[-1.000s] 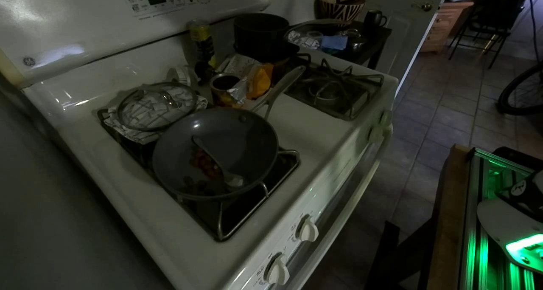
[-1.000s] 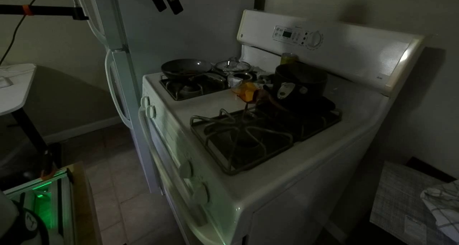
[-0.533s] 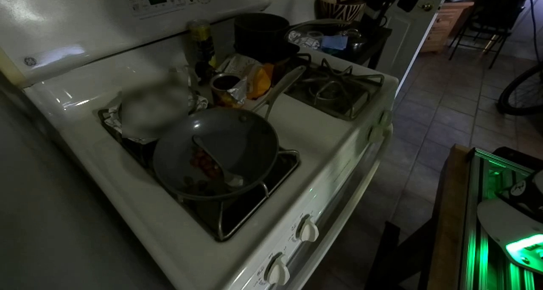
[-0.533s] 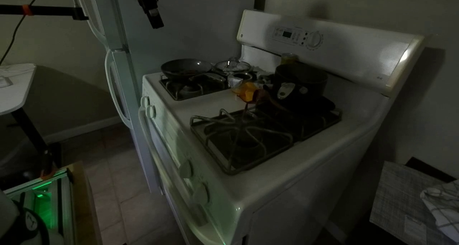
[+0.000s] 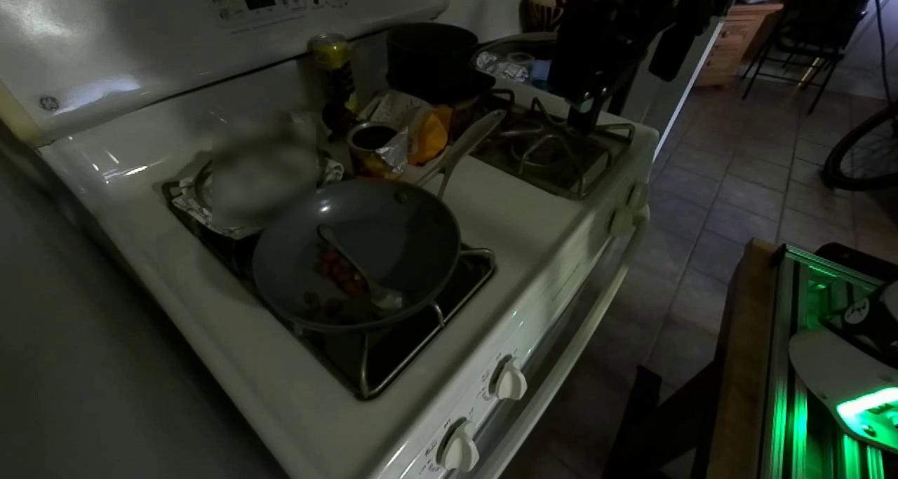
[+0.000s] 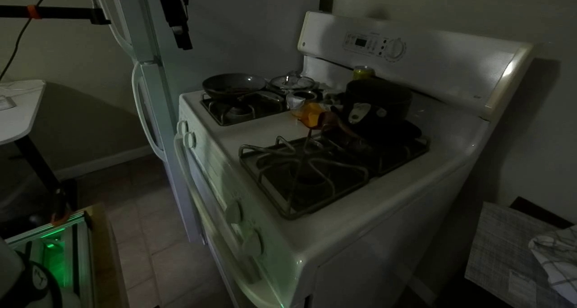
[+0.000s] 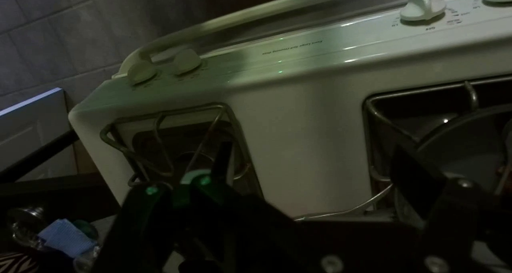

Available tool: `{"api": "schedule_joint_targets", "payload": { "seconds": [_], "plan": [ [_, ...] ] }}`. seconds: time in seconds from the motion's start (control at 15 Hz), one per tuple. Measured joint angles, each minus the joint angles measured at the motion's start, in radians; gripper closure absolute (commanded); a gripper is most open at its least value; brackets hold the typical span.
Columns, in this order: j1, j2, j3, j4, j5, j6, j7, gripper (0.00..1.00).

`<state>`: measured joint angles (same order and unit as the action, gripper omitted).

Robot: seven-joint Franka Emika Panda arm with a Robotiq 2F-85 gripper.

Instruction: Pick up the spoon from the gray pan on the left and place it in the black pot to the right

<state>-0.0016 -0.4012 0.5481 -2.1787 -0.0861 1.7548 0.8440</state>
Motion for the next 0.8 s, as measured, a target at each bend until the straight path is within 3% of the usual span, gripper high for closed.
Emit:
{"api": "schedule_joint_targets", "payload": {
  "seconds": [0.27, 0.47, 0.8],
  "plan": [
    [0.009, -0.005, -0.007, 0.000, 0.000, 0.000, 0.000, 0.00],
    [0.052, 0.009, -0.052, 0.000, 0.000, 0.016, -0.007, 0.00],
    [0.109, 0.065, -0.132, -0.005, 0.017, 0.174, -0.090, 0.00]
  ]
}}
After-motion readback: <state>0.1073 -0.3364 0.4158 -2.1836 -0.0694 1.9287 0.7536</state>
